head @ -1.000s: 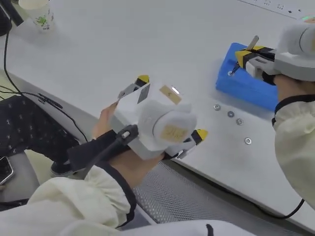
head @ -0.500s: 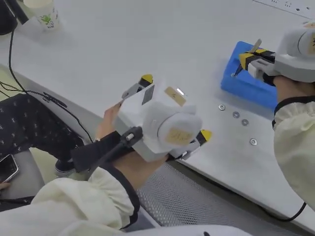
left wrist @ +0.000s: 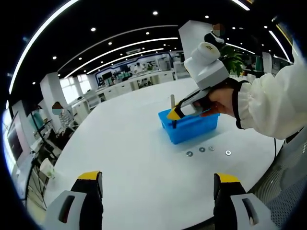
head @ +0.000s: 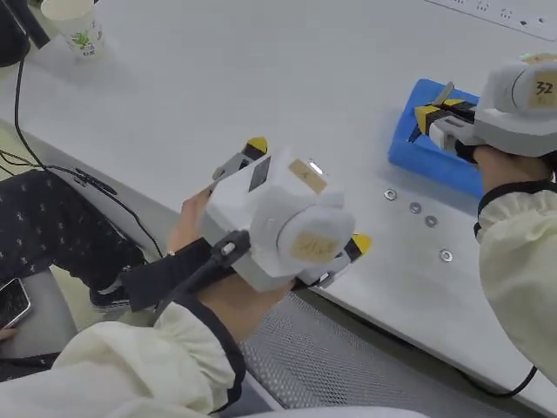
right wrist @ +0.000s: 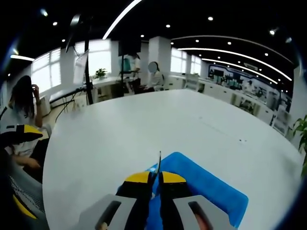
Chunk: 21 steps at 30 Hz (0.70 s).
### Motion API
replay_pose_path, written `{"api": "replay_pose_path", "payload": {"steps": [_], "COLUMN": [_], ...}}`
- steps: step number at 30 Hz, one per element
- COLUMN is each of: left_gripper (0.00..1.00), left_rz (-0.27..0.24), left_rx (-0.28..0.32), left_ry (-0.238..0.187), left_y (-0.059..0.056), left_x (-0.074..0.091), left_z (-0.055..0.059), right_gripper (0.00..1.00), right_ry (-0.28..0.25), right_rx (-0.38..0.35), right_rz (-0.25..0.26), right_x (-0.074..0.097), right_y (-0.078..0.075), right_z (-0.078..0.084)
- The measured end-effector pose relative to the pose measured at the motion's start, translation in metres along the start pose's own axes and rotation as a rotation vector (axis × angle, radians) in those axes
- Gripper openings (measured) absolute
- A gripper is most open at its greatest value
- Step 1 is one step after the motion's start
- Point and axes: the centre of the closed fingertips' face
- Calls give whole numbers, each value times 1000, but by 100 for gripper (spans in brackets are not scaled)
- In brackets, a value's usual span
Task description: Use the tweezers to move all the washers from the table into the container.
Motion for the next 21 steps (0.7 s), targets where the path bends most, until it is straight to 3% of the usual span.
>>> {"api": "replay_pose_path", "payload": {"steps": [3, 9, 12, 15, 18, 19, 21], "left_gripper": [99, 99, 99, 99, 99, 99, 99], "left_rz": [-5, -9, -42, -44, -42, -41, -39], "left_rx": [5, 3, 14, 24, 17, 16, 16], "left_ry": [-3, -6, -29, -36, -31, -31, -30], "left_y": [1, 2, 9, 10, 9, 9, 8], "left_x": [0, 1, 2, 3, 2, 2, 2], "left_z": [-1, -1, -5, -6, -5, -5, -5], "right_gripper": [3, 3, 3, 3, 3, 3, 3], "right_ry": [1, -73, -105, -129, -132, -134, -133], "right_rx": [12, -1, 7, 9, 16, 18, 18], "right_rz": [8, 9, -1, -22, -39, -42, -61], "right_x": [3, 24, 37, 46, 53, 51, 54], "right_y": [1, 4, 12, 21, 29, 23, 26], "right_z": [-2, -23, -31, -37, -38, -36, -34]}}
Point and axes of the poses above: the centre of the closed fingertips' face, and the gripper's own axes: x roughly backward along the fingers, y roughly to its left, z roughly out of its underside, and after that the axes turned 9 degrees about -z, right-handed
